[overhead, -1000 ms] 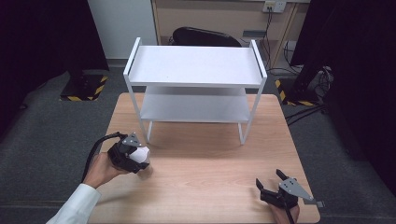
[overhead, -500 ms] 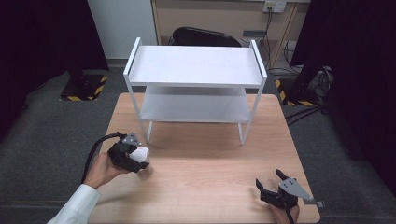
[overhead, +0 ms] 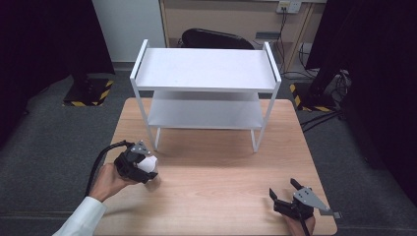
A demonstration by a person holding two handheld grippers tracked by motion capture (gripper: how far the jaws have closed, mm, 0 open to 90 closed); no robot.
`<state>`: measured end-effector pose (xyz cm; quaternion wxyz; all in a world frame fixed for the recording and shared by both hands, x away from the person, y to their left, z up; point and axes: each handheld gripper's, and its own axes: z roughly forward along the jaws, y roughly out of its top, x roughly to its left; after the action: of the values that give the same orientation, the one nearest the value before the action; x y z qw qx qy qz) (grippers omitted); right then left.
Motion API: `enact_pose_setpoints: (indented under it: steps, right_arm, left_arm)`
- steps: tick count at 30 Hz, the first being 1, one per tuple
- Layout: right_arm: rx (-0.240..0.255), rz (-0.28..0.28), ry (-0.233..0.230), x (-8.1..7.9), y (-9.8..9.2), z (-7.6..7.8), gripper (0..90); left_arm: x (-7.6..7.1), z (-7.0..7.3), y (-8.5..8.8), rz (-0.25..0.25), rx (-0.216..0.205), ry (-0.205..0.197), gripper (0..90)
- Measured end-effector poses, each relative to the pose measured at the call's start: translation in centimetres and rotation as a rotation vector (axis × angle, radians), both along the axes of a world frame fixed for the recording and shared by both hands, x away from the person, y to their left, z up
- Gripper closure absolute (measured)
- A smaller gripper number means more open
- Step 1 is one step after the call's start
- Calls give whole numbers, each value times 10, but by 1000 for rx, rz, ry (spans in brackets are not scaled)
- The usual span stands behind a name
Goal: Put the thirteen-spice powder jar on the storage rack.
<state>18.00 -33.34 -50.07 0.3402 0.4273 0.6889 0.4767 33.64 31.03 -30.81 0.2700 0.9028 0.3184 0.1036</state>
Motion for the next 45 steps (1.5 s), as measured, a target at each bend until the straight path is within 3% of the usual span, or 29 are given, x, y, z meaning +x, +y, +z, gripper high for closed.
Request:
enact_pose_setpoints:
  steps: [8, 14, 15, 20, 21, 24, 25, 26, 27, 28, 29, 30, 31, 34, 35, 36, 39, 40, 41, 42, 45]
  right_arm:
    - [-2, 0, 0, 0, 0, 0, 92]
    - [-9, 1, 0, 0, 1, 0, 92]
    - [-10, 2, 0, 1, 1, 0, 92]
    - [-8, -2, -2, 0, 1, 0, 92]
    - [-10, -2, -2, 0, 1, 0, 92]
    - [-12, -1, -4, 0, 1, 0, 92]
    - [-13, 0, -3, 0, 1, 0, 92]
    - [-13, -1, -4, 0, 1, 0, 92]
    - [-12, -1, -3, 0, 1, 0, 92]
    - [-12, -1, -3, 0, 1, 0, 93]
    - [-11, 0, -3, 0, 1, 0, 93]
    - [-11, 0, -3, 0, 1, 0, 93]
    - [-12, -1, -3, 0, 1, 0, 93]
    - [-12, 0, -1, 0, 2, 0, 93]
    - [-13, 0, -2, 0, 2, 0, 93]
    - [-13, 0, -2, 0, 2, 0, 93]
    - [-12, 0, -2, 0, 2, 0, 93]
    - [-12, 0, -2, 0, 2, 0, 93]
    - [-12, 0, -4, 0, 1, 0, 93]
    - [-12, 0, -4, 0, 1, 0, 93]
    - [-14, 1, -1, 0, 2, 0, 93]
  left_arm:
    - [-2, 4, 0, 8, -19, 13, 305]
    - [-6, 24, 1, 15, -54, 12, 305]
    - [-9, 33, 0, 13, -60, 5, 304]
    - [-16, 52, -8, 19, -43, -8, 304]
    - [-17, 61, -8, 18, -50, -7, 305]
    - [-17, 69, -7, 19, -64, -3, 304]
    - [-17, 79, -7, 14, -73, -5, 304]
    - [-17, 79, -7, 14, -73, -5, 305]
    - [-19, 91, -9, 9, -71, -17, 304]
    - [-19, 91, -9, 9, -71, -17, 304]
    - [-22, 103, -13, 8, -65, -28, 304]
    - [-22, 103, -13, 8, -65, -28, 304]
    - [-24, 116, -15, 2, -64, -38, 304]
    - [-24, 129, -16, 3, -71, -31, 304]
    - [-26, 141, -19, 5, -65, -40, 305]
    - [-26, 141, -19, 5, -65, -40, 305]
    - [-27, 164, -21, 24, -77, -51, 305]
    - [-27, 164, -21, 24, -77, -51, 305]
    - [-28, 176, -21, 25, -83, -54, 305]
    - [-28, 176, -21, 25, -83, -54, 305]
    - [-26, 198, -23, 41, -104, -51, 305]
